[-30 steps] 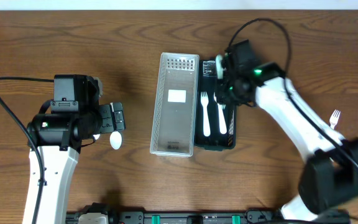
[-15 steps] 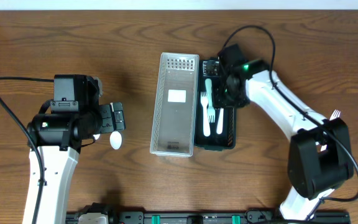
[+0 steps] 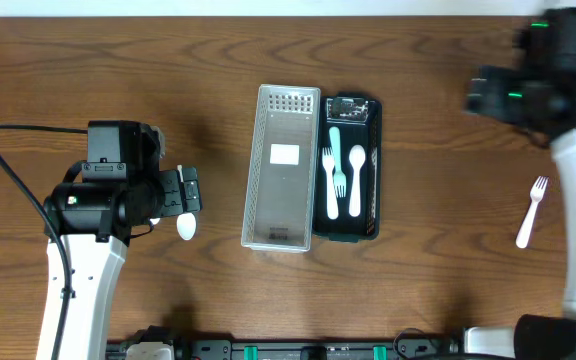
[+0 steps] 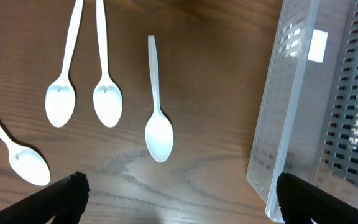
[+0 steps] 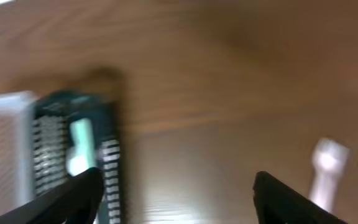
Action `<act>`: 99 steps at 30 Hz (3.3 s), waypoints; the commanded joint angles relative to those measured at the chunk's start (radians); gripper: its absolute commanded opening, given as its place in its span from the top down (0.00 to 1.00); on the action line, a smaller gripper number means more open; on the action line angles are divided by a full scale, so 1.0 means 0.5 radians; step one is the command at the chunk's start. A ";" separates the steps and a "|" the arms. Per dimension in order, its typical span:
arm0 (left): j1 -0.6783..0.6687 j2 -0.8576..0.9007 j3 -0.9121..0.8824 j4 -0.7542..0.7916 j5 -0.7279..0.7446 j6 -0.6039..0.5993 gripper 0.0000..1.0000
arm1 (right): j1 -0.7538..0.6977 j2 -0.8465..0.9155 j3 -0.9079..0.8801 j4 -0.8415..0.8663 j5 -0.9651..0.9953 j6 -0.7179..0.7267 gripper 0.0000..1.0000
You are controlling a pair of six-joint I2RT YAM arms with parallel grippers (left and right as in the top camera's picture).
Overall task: Pack container
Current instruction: 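Move right gripper to the last white fork and grasp it, then carry the fork into the dark basket and release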
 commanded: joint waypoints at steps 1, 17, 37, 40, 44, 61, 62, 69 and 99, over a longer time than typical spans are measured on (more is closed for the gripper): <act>-0.006 0.004 0.000 0.012 -0.010 0.006 0.02 | -0.272 0.055 -0.014 -0.069 0.048 -0.063 0.13; -0.006 0.004 0.000 0.071 -0.010 0.006 0.02 | -0.735 0.579 -0.019 -0.153 0.085 -0.130 0.02; -0.006 0.004 0.000 0.080 -0.010 0.006 0.02 | -0.809 1.024 -0.233 0.061 0.101 -0.346 0.02; -0.006 0.004 0.000 0.081 -0.010 0.006 0.02 | -0.838 1.024 -0.343 0.125 0.101 -0.346 0.02; -0.006 0.004 0.000 0.080 -0.010 0.006 0.02 | -0.877 1.024 -0.504 0.223 0.095 -0.339 0.02; -0.006 0.004 0.000 0.079 -0.010 0.005 0.02 | -0.895 1.024 -0.672 0.384 0.054 -0.300 0.35; -0.006 0.004 0.000 0.079 -0.010 0.005 0.02 | -0.895 1.024 -0.672 0.383 0.054 -0.300 0.37; -0.006 0.004 0.000 0.079 -0.010 0.005 0.02 | -0.894 1.024 -0.672 0.384 0.021 -0.300 0.62; -0.006 0.004 0.000 0.079 -0.010 0.005 0.02 | 0.212 0.181 -0.303 0.274 -0.118 -0.136 0.94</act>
